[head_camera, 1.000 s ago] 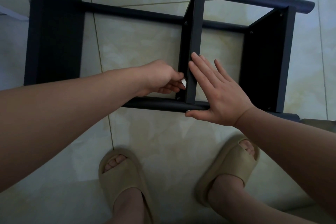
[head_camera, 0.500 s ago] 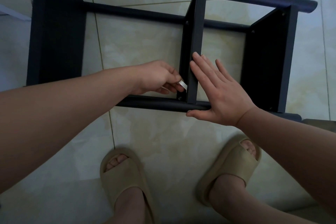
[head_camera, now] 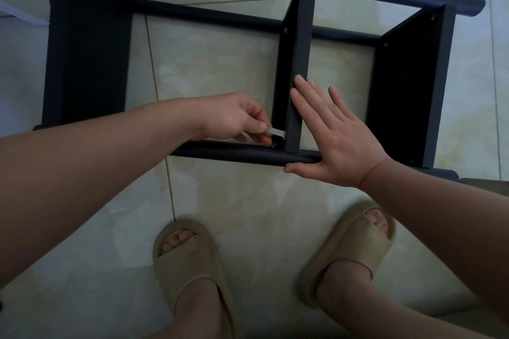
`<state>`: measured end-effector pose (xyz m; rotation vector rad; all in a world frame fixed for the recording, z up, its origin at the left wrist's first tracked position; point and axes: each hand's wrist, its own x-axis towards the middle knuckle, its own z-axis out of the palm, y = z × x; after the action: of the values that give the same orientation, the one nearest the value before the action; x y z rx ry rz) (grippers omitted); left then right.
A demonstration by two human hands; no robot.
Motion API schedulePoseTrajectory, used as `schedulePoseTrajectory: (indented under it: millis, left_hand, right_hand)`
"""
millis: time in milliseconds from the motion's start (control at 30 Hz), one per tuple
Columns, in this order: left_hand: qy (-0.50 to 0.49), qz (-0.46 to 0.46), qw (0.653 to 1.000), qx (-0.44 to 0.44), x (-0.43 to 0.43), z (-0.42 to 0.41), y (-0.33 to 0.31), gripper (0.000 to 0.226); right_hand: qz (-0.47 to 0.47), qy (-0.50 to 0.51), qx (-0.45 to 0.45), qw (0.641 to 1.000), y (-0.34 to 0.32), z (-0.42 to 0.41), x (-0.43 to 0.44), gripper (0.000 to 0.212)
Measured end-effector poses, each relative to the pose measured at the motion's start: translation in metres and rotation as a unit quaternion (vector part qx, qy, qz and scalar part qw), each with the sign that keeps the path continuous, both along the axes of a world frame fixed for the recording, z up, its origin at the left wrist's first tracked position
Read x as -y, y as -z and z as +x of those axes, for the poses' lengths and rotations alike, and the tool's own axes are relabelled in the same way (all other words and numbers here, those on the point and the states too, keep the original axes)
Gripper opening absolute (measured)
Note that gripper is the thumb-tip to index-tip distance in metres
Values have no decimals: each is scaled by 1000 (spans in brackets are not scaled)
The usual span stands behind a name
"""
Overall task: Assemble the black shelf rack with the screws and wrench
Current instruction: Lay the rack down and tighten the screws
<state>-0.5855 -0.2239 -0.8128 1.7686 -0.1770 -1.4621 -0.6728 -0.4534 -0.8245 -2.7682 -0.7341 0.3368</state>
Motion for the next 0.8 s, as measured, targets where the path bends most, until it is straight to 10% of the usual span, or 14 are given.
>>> schedulePoseTrajectory:
  millis: [800]
  left_hand:
    - [92, 64, 969, 220, -3, -2, 7, 10]
  right_hand:
    - [-3, 2, -6, 1000, 0, -1, 0, 111]
